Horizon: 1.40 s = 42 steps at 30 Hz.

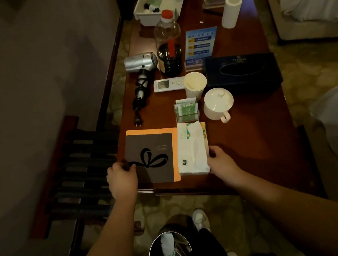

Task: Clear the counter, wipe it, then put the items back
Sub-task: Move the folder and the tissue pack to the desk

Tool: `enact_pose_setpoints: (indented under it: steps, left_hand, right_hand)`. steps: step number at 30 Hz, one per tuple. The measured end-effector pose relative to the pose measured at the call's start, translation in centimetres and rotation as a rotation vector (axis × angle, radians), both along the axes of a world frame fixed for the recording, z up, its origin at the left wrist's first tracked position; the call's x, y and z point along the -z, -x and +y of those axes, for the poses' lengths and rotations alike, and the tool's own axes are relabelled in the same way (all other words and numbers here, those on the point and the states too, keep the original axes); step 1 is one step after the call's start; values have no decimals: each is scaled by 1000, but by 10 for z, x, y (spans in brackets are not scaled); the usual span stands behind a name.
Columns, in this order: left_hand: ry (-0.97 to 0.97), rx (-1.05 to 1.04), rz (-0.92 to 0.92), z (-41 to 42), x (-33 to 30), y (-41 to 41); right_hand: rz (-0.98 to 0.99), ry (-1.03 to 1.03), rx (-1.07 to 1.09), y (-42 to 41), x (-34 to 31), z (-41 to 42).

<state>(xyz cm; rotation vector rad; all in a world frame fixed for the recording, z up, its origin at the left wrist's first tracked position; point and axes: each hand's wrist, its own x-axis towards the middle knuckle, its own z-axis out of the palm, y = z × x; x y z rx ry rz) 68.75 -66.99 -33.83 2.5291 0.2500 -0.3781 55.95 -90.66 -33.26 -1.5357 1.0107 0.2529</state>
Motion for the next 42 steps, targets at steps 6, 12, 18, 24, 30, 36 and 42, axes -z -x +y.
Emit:
enact_pose_setpoints:
  steps: [6,12,18,24,30,36,42]
  left_hand:
    - [-34,35,0,1,-3,1]
    - [-36,78,30,13,-16,9]
    - [36,35,-13,41,-41,50]
    - [37,-13,59,69,-85,119]
    - [-42,57,49,104,-158,193]
    - [-42,-52,-101,164,-217,286]
    - [-83,-283,-190,227,-258,376]
  right_hand:
    - [61,19,-55,-1,-1,-4]
    - [107,-19,-130,8,-20,-16]
    - [110,102,-177,38,-43,-29]
    - [63,324,-334,77,-78,-30]
    - [-82,576,-646,99,-144,12]
    - [-317,645,-905,118,-200,89]
    - [-491,659,-1231,135,-242,186]
